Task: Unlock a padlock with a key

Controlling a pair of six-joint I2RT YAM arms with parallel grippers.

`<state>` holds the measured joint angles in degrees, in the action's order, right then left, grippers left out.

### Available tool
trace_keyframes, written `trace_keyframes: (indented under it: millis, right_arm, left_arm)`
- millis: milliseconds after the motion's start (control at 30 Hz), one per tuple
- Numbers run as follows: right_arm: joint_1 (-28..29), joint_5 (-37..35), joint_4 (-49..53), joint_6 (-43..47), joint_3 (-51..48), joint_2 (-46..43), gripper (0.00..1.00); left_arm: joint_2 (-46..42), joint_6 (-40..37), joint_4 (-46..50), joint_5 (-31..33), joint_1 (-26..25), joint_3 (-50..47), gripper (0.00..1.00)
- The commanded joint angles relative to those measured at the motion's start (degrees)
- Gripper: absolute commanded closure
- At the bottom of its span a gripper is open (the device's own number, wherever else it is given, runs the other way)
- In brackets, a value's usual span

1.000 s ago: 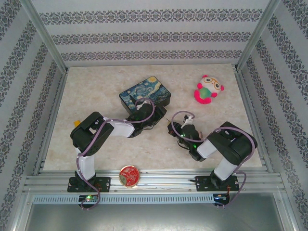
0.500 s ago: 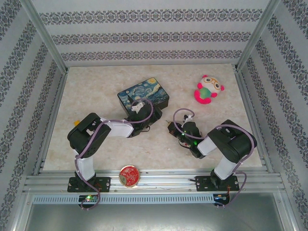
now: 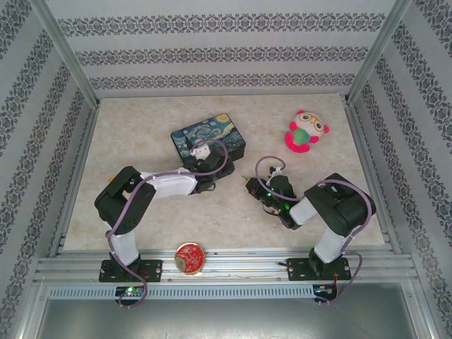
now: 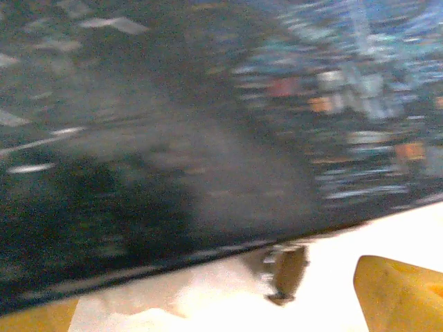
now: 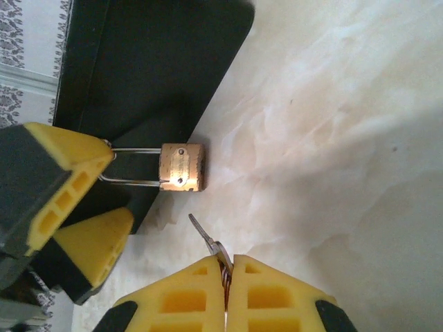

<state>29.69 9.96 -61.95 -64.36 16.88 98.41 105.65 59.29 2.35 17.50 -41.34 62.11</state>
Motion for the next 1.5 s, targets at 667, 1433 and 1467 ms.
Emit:
trace_keyframes:
  millis: [667, 1433, 1467]
  right_arm:
    - [-5.3, 7.0, 20.5, 9.0, 5.4, -12.6, 1.0]
    - [-3.8, 1.6, 32.3, 13.4, 6.6, -22.0, 1.0]
    - [-3.7, 1.5, 32.3, 13.4, 6.7, -21.9, 1.0]
  left_arm:
    - [14.3, 11.4, 33.7, 18.5, -3.3, 20.6, 0.16]
    - [10.9, -0.7, 21.2, 9.4, -2.3, 14.5, 0.39]
    - [10.9, -1.0, 21.3, 9.4, -2.3, 14.6, 0.39]
